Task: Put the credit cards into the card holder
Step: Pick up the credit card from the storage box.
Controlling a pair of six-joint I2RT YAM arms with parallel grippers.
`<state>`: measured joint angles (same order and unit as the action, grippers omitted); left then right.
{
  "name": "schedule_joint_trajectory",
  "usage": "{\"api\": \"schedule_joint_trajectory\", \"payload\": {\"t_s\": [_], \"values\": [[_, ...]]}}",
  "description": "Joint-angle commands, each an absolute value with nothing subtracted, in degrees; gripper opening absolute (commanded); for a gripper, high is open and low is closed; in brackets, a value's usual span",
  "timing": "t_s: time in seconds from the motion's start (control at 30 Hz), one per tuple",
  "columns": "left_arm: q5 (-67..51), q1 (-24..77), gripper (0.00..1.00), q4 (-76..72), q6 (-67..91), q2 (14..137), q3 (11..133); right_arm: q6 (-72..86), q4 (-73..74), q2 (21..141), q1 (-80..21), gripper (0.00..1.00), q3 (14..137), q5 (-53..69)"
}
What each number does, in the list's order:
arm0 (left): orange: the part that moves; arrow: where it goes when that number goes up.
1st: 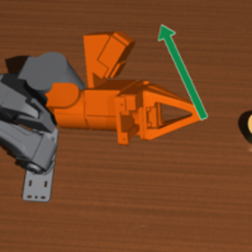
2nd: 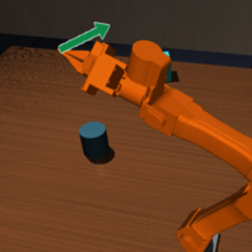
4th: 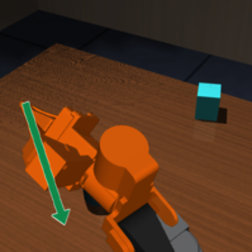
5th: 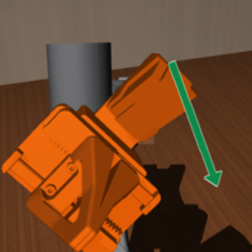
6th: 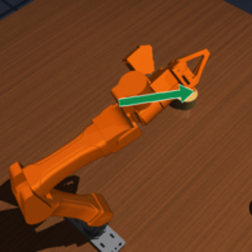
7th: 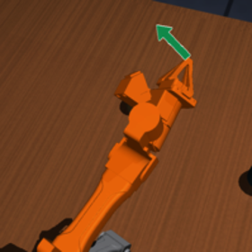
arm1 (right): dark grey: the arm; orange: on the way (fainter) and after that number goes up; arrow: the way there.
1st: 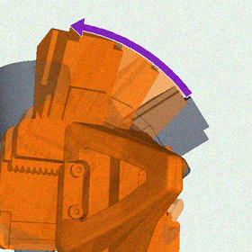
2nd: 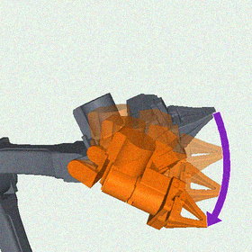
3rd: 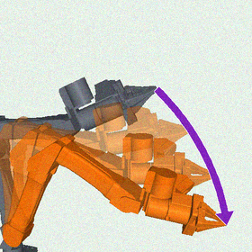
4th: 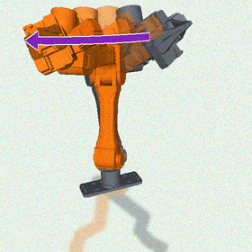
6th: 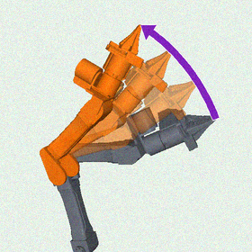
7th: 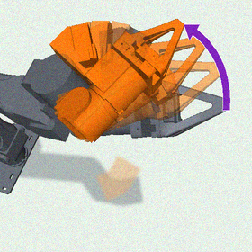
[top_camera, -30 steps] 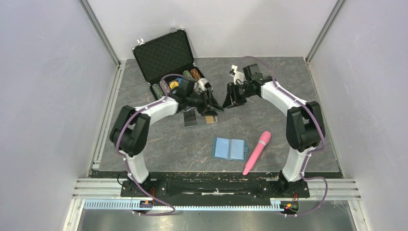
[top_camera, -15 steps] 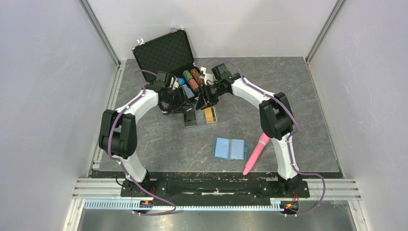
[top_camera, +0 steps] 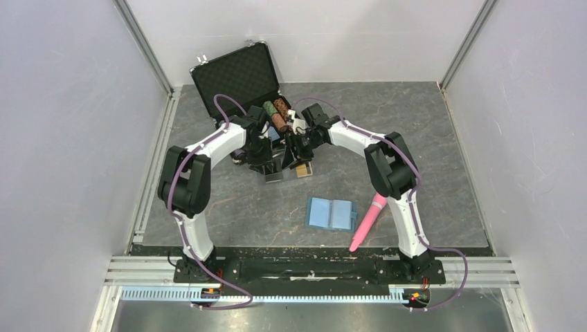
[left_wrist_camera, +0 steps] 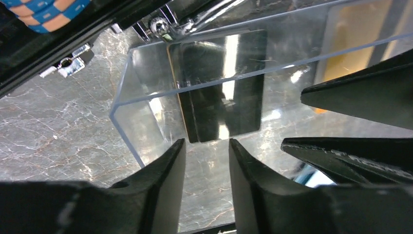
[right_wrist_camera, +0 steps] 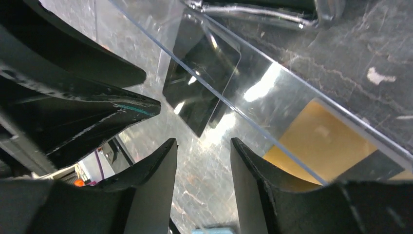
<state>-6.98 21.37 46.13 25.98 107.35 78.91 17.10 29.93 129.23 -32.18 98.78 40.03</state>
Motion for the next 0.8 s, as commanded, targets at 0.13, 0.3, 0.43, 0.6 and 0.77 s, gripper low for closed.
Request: {"api": "schedule_joint_trajectory", "payload": {"t_s": [0.13,0.3,0.43,0.6,0.77], "values": [[-3.3,21.6,0.33,48.7,22.9,111.8,83.8,22.1,23.4,132.0,-33.5,0.48,98.5,37.1],[-1.4,21.8,0.28,49.6,22.1,112.7,84.6,23.4,22.9,133.6,-34.1,0.46,99.2,36.5],[-0.3,22.2,0.25,50.4,21.5,114.0,85.4,22.6,24.8,135.2,-34.8,0.45,100.5,34.9],[-0.3,22.6,0.22,50.5,21.4,114.6,85.2,19.2,29.4,137.4,-35.8,0.44,103.1,31.9],[-1.0,22.6,0.20,50.5,21.4,114.6,85.3,19.1,29.4,138.4,-36.3,0.37,102.6,33.6]]}}
